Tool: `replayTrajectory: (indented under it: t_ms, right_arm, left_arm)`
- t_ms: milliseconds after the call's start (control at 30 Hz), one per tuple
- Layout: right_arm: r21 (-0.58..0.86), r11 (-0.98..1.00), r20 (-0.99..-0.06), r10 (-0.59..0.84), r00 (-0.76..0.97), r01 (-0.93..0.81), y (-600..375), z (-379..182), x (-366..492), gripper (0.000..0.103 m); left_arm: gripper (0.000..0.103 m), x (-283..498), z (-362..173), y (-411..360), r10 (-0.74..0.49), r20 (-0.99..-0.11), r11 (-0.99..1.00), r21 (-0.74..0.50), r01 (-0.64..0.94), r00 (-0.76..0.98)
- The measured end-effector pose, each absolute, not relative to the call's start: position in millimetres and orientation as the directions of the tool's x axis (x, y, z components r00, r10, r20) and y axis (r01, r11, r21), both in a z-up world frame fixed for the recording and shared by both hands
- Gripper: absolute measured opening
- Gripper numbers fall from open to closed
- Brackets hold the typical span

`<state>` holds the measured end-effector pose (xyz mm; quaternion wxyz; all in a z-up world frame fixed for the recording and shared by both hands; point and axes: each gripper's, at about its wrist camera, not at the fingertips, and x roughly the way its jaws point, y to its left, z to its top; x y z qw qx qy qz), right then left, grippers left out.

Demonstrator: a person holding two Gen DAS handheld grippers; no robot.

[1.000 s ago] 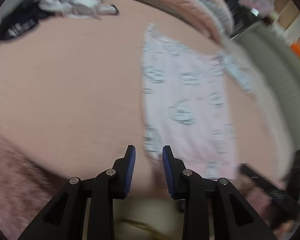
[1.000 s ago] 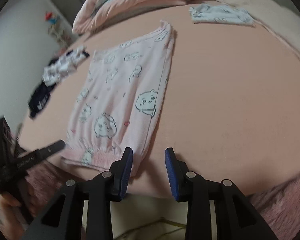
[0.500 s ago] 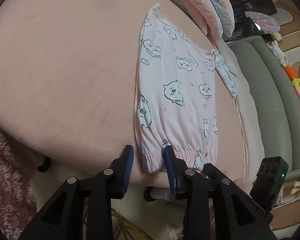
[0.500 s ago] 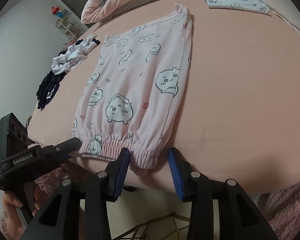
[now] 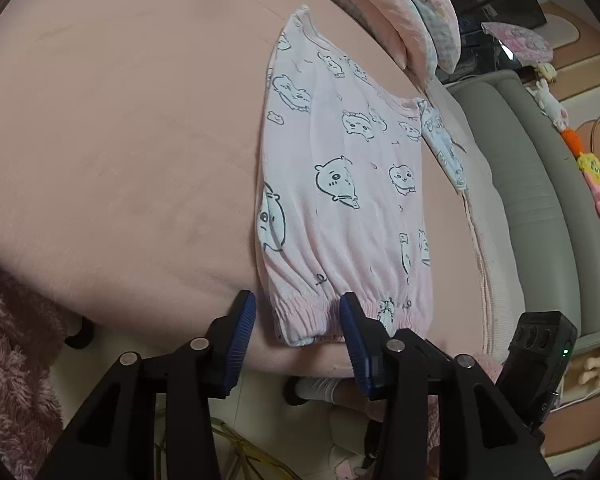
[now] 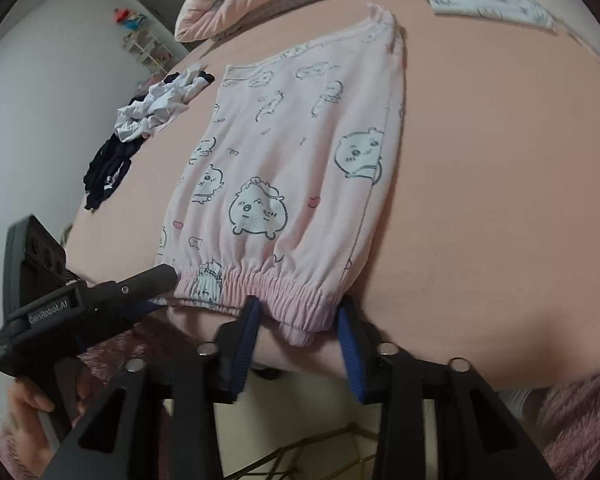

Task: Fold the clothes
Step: 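Fold the elastic hem up over the garment body with both tools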

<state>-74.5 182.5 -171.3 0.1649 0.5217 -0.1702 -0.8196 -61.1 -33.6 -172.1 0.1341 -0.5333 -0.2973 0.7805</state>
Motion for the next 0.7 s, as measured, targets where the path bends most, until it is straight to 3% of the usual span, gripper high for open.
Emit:
replayTrajectory:
  t_ms: [33,67,300,567,700]
  right_arm:
    - [0.445,-0.89,-0.798,-0.444,-0.408,0.099,180.7,-170.9,-74.3,0.019]
    - [0.457,-0.884,-0.79,-0.455,-0.411,0.098,181.2,-168.1,-73.1,0.016]
    - [0.481,-0.865,-0.739,-0.489,-0.464,0.147,185.0,-124.8,-47.0,0.015]
    - [0.515,-0.855,-0.778,-0.495,-0.386,0.058,193.2,-154.3,-39.9,0.015]
    - [0.548,-0.834,-0.728,-0.516,-0.452,0.07,202.4,-129.9,-40.9,0.015]
  left_arm:
    - [0.015,-60.9,-171.1,-32.3,0.525,-0.756,-0.792,-0.602,0.099,-0.391]
    - [0.015,-57.9,-167.2,-32.0,0.524,-0.753,-0.794,-0.601,0.093,-0.398]
    - [0.013,-39.1,-137.5,-31.4,0.548,-0.725,-0.785,-0.618,0.042,-0.416]
    - [0.014,-41.7,-165.9,-35.1,0.595,-0.736,-0.747,-0.654,0.114,-0.325]
    - [0.014,-44.7,-124.8,-39.0,0.627,-0.669,-0.729,-0.684,0.0,-0.399]
